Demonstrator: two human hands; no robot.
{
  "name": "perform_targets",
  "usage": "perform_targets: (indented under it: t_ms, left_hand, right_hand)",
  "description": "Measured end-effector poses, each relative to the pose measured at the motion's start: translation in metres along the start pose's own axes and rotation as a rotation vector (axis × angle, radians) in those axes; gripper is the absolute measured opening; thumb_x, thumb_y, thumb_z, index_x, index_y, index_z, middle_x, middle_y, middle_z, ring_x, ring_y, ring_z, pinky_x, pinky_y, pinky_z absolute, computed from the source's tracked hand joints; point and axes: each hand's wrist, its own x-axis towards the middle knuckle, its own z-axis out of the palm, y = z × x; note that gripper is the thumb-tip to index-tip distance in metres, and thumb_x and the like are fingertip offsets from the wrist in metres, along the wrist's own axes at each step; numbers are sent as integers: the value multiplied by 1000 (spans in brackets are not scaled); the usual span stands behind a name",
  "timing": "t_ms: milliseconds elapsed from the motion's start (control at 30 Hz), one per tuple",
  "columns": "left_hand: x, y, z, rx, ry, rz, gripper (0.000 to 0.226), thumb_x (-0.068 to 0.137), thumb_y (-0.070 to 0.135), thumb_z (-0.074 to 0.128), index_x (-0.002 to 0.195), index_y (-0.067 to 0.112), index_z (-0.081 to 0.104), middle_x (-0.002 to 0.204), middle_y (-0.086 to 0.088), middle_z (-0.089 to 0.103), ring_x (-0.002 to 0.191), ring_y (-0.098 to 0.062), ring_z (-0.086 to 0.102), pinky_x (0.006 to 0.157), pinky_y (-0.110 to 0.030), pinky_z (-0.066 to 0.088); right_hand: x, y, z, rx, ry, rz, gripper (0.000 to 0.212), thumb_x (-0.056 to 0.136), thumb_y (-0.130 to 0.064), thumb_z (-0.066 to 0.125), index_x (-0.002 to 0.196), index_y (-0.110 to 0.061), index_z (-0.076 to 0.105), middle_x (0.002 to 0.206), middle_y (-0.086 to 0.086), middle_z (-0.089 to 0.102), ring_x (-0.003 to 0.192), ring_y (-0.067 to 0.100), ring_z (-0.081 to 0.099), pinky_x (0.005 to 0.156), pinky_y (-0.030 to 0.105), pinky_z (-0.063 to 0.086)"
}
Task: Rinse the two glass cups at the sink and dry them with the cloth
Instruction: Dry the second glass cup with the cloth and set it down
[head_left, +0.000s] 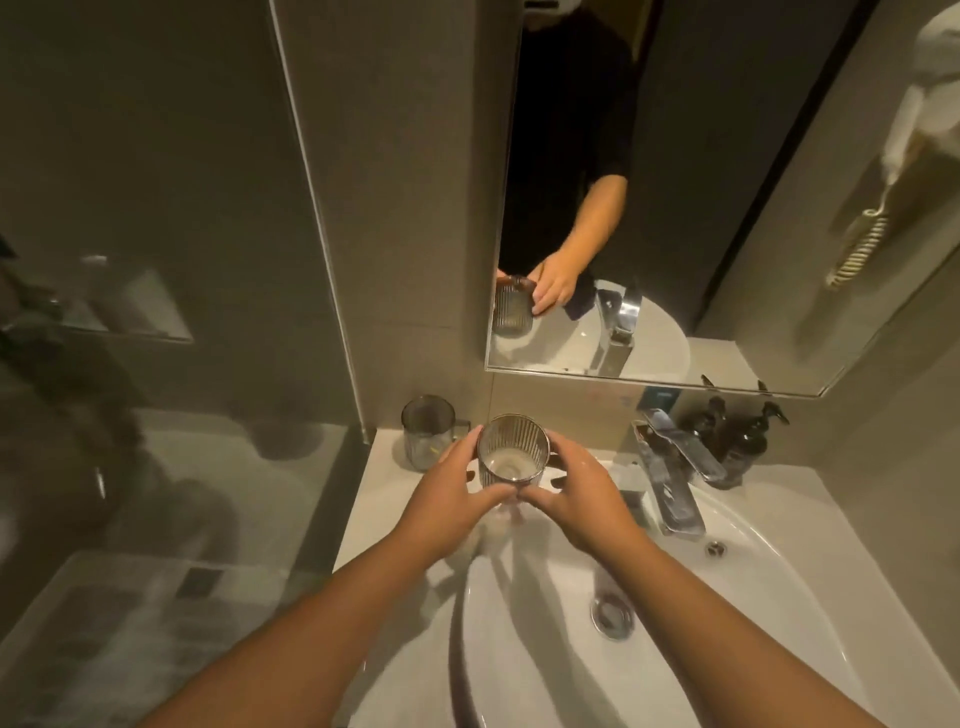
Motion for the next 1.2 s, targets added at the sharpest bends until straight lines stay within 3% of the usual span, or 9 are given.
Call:
perform_targets:
  t_ms: [167, 300, 500, 600, 767, 1067, 1200]
  left_hand:
    - [65, -27, 17, 0, 3, -57, 74, 72, 44, 81, 138, 36, 47, 123, 15, 65, 116, -4, 59, 102, -37, 49]
    - [102, -47, 33, 6, -19, -112, 66, 72, 42, 81, 131, 36, 51, 117, 15, 68, 110, -6, 62, 99, -35, 50]
    - [119, -76, 58, -22, 2, -193, 59, 74, 34, 76, 127, 40, 49, 117, 14, 67, 108, -5, 62, 94, -30, 52]
    - [122, -82, 64, -48, 12, -218, 56, 76, 33, 74, 125, 44, 48, 113, 16, 69, 102, -5, 65, 90, -35, 57]
    - [129, -88, 70, -13, 25, -218, 60, 80, 29, 75, 132, 39, 46, 120, 12, 67, 107, -9, 64, 95, -34, 53]
    - [129, -87, 73, 75, 32, -210, 66, 80, 34, 74, 138, 35, 43, 124, 5, 65, 105, -17, 64, 91, -33, 52]
    - [129, -88, 73, 98, 10, -249, 67, 81, 30, 75, 141, 26, 45, 132, 2, 62, 117, -18, 58, 97, -31, 47]
  right_hand:
    - [68, 35, 17, 12, -53, 72, 69, 68, -21, 82, 130, -32, 53, 118, -9, 66, 105, 10, 64, 87, 29, 54]
    - [102, 62, 31, 13, -66, 122, 65, 69, -21, 83, 127, -31, 55, 115, -9, 68, 102, 9, 65, 87, 34, 56]
    - [118, 87, 53, -13, -70, 191, 57, 71, -11, 79, 120, -33, 58, 108, -8, 70, 100, 12, 66, 90, 33, 53]
    - [122, 92, 58, -40, -74, 212, 55, 72, -14, 77, 120, -31, 58, 107, -7, 70, 99, 14, 66, 90, 34, 53]
    - [130, 97, 63, -117, -80, 229, 51, 76, -14, 74, 121, -30, 55, 110, -5, 68, 99, 19, 64, 87, 35, 53]
    - [132, 96, 65, -267, -122, 275, 47, 84, -16, 67, 127, -19, 48, 109, 7, 67, 95, 26, 65, 81, 34, 54]
    - [134, 95, 67, -319, -112, 312, 52, 82, -12, 66, 130, -13, 45, 108, 10, 66, 93, 29, 65, 75, 33, 52]
